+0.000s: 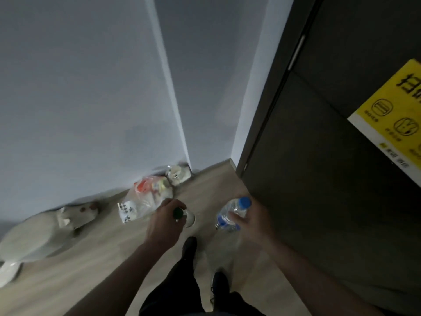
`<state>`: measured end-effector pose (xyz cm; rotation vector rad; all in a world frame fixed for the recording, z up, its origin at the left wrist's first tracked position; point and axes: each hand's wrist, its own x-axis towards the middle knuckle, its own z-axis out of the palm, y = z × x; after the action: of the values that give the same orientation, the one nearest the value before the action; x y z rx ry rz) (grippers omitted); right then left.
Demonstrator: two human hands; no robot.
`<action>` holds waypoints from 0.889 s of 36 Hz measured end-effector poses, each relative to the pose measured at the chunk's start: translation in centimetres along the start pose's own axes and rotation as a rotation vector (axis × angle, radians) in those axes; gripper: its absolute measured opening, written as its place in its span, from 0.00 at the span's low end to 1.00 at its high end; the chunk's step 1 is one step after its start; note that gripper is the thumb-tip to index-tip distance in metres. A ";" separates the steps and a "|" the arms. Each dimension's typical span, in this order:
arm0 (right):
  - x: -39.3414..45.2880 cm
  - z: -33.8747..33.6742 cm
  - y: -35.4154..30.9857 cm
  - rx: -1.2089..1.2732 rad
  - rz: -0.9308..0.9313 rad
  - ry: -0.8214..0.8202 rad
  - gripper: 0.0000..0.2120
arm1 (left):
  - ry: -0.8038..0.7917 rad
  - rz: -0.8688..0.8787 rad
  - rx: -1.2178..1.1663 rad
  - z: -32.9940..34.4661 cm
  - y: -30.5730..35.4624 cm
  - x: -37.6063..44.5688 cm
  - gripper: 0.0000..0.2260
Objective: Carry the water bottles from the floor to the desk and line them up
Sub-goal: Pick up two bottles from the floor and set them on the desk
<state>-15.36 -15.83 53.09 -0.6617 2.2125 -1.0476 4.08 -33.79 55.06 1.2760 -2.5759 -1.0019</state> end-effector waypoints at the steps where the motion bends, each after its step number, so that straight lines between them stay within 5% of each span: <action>1: -0.3 -0.1 -0.9 -0.018 -0.016 -0.025 0.17 | 0.030 -0.016 -0.028 -0.7 -0.2 -1.2 0.10; 14: -6.8 8.3 -14.2 -0.210 -0.326 -0.317 0.17 | 0.305 -0.225 -0.217 -11.0 -8.1 -16.0 0.11; 32: -25.9 38.4 -30.5 -0.422 -0.642 -0.498 0.14 | 0.531 -0.374 -0.130 -27.0 -31.0 -38.4 0.09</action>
<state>34.83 -35.75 65.84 -1.6950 1.8058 -0.5767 59.43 -32.73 65.08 1.7412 -1.8923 -0.7264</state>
